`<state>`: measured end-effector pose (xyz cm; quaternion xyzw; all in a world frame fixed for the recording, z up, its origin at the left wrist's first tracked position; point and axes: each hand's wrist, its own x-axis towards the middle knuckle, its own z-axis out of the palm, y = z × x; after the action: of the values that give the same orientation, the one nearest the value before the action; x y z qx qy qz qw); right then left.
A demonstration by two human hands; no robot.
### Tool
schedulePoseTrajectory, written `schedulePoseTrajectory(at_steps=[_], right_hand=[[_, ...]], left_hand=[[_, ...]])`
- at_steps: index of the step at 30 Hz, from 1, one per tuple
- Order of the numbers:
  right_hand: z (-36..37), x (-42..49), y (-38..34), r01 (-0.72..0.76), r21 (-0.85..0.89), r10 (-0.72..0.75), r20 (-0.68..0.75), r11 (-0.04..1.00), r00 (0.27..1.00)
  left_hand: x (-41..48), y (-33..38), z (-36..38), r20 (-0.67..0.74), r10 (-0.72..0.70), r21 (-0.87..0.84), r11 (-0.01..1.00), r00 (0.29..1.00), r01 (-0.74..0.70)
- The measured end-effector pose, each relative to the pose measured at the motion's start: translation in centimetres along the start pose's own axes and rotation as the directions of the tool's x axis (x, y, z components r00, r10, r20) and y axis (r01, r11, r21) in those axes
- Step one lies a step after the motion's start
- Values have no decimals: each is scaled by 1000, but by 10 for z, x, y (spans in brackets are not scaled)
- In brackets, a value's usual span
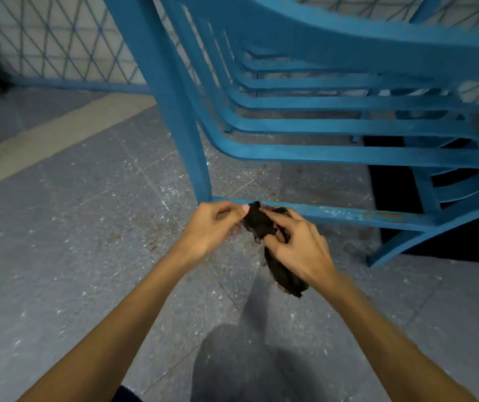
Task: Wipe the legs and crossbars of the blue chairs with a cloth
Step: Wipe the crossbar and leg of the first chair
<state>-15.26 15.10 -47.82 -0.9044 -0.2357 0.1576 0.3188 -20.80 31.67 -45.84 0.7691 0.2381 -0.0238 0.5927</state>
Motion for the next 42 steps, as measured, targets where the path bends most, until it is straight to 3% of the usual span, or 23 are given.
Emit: schedulePoseTrajectory(at_steps=[2, 4, 6, 8, 12, 14, 17, 23, 25, 28, 36, 38, 42], right_hand=[[-8, 12, 3, 61, -96, -61, -4, 994, 998], [-16, 24, 3, 95, -125, -101, -37, 988, 994], [-17, 34, 1, 103, -142, -110, -42, 985, 993], [-14, 39, -2, 138, -204, -144, -18, 969, 989], [-3, 37, -11, 175, -337, -171, 42, 925, 984], [0, 34, -16, 202, -366, -201, 42, 908, 979], [0, 35, -24, 245, -420, -265, 10, 874, 964], [7, 49, -33, 201, -488, -306, -143, 849, 941], [15, 54, -32, 204, -549, -287, -69, 811, 955], [32, 64, -24, 229, -705, -225, 101, 671, 969], [63, 59, -21, 299, -771, -375, 84, 563, 923], [57, 58, -11, 297, -765, -420, 38, 571, 907], [23, 60, 10, 270, -614, -365, -32, 742, 931]], left_hand=[[10, -8, -13, -70, 29, 260, 966, 997, -10], [18, -8, -33, -56, -67, 574, 814, 996, 87], [23, -8, -53, -84, -168, 678, 713, 982, 180], [28, -11, -62, -152, -119, 642, 743, 981, 189], [35, -19, -51, -141, 241, 381, 908, 960, -172], [37, -25, -46, -157, 290, 260, 934, 944, -244], [43, -31, -46, -153, 354, 253, 917, 922, -310], [49, -40, -49, -147, 398, 285, 894, 906, -346], [48, -41, -49, -143, 414, 292, 885, 899, -361], [47, -39, -50, -147, 413, 301, 884, 899, -357], [45, -40, -54, -123, 464, 334, 852, 877, -404], [46, -41, -56, -102, 476, 335, 843, 873, -421], [48, -41, -58, -77, 481, 314, 843, 873, -436]])
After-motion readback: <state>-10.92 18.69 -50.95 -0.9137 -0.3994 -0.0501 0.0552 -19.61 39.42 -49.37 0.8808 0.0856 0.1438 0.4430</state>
